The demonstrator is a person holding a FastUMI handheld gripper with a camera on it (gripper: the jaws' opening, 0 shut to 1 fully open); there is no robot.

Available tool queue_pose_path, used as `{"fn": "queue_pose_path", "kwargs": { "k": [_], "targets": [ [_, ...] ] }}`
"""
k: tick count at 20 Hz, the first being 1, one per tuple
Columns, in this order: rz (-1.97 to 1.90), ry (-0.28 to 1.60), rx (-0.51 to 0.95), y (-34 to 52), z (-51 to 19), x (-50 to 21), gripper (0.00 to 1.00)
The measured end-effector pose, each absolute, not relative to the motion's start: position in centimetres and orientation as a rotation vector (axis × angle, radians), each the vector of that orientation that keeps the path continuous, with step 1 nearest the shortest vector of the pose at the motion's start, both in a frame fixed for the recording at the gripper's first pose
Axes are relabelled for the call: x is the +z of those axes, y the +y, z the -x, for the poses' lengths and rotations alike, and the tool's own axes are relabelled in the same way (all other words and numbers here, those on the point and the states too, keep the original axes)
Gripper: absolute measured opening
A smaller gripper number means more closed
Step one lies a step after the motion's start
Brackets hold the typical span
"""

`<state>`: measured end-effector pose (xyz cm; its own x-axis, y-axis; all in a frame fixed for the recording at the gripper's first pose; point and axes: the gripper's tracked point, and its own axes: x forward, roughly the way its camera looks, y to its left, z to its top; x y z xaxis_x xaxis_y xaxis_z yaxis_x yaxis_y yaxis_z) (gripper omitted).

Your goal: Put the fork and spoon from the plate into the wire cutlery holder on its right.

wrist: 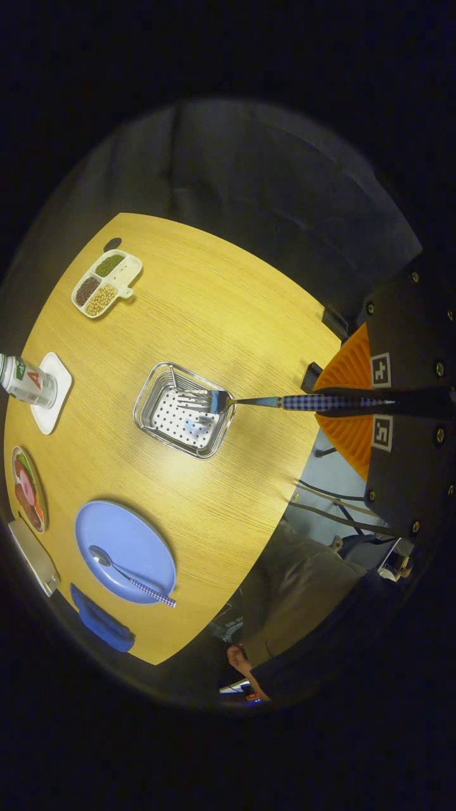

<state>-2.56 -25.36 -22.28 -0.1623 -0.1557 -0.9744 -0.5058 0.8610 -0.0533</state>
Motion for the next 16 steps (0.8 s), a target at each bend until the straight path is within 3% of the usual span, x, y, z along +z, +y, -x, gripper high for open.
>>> {"fn": "queue_pose_path", "kwargs": {
  "k": [10,16],
  "targets": [
    [0.486,1.907,0.381,-23.5,-0.5,-26.1,0.01],
    [0.456,1.919,0.364,-22.8,-1.8,-28.0,0.04]
  ]
}}
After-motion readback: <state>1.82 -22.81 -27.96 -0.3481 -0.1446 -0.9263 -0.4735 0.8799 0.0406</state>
